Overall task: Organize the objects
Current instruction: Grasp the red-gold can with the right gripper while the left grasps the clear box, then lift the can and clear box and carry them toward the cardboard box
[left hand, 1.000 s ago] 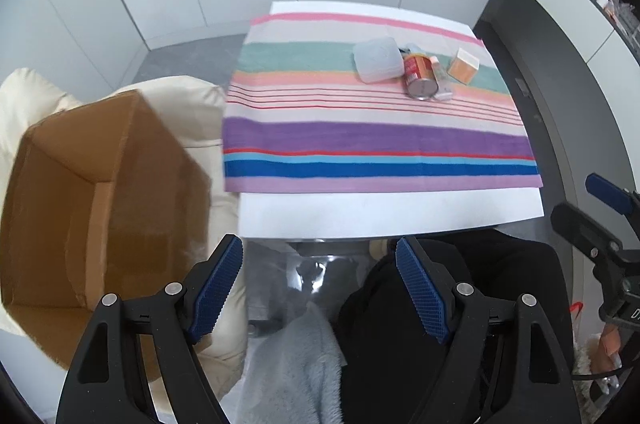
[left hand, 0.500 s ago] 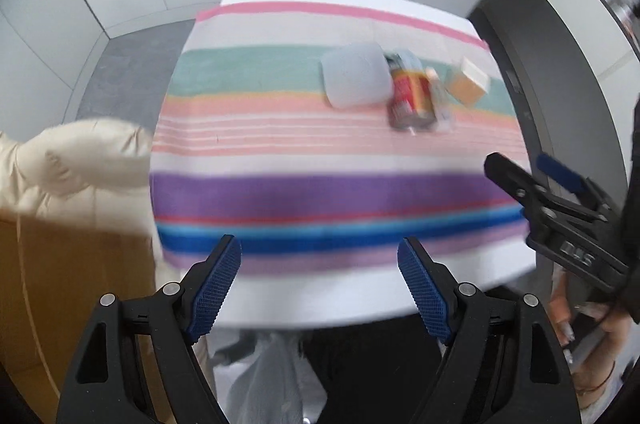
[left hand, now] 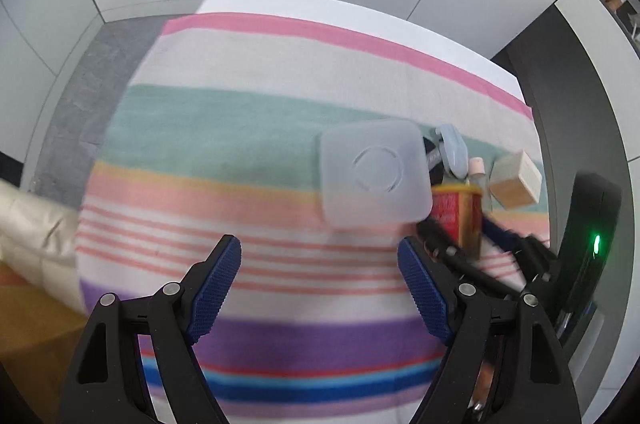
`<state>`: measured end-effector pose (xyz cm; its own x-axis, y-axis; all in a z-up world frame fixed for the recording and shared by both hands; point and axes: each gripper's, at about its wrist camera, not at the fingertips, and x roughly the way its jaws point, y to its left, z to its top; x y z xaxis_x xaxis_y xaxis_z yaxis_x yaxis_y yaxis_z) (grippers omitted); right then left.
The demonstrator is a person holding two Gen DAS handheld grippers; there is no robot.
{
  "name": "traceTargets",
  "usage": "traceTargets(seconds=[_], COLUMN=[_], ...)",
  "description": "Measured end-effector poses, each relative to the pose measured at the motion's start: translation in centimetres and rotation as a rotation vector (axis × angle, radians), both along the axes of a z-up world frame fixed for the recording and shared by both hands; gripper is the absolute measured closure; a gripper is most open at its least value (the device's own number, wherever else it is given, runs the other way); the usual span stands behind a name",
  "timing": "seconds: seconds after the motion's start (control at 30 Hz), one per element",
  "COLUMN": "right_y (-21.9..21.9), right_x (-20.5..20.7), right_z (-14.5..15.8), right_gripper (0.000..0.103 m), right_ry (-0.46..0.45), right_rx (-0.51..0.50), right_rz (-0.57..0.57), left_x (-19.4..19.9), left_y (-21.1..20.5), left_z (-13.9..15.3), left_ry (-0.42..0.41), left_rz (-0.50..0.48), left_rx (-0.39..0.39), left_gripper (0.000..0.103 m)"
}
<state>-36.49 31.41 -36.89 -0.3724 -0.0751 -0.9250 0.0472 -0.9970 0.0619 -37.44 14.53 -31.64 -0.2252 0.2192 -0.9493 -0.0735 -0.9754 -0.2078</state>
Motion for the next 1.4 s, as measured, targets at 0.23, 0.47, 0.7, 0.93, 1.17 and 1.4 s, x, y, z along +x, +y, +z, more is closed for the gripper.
traceTargets(seconds=[0.23, 0.47, 0.7, 0.93, 1.17, 1.4], right_y=[2.1, 4.0, 4.3, 5.1, 7.2, 8.4], right_x=[1.4, 3.6, 4.4, 5.5, 6.9, 7.1], right_z=[1.1, 2.9, 3.1, 3.9, 5.3, 5.2], right_gripper=[0.046, 0.046, 0.046, 0.046, 0.046, 0.046], right_ry=[0.015, 0.014, -0.01, 0.006, 0.028, 0.014], right_rx=[-0.033, -0.063, -0.114, -0.117, -0.094, -0.087], right_rz=[-0.015, -0.014, -0.012, -0.031, -0.095, -0.097], left_x=[-3.1, -5.4, -5.5, -2.0, -1.4, -1.2], left_y=[2.9, 4.2, 4.4, 6.6, 10.3, 10.1], left_z=[-3.2, -5.3, -6.5, -4.5, -5.4, -6.0], left_ry=[-0.06, -0.123, -0.202, -0.129, -0.123, -0.046], left_rz=[-0.041, 0.006, 0.087, 0.016, 0.0, 0.031], left_rx=[0.023, 0.142, 0.19, 0.102, 0.039, 0.036], left_gripper=[0.021, 0.01, 0.005, 0.005, 0.005, 0.019])
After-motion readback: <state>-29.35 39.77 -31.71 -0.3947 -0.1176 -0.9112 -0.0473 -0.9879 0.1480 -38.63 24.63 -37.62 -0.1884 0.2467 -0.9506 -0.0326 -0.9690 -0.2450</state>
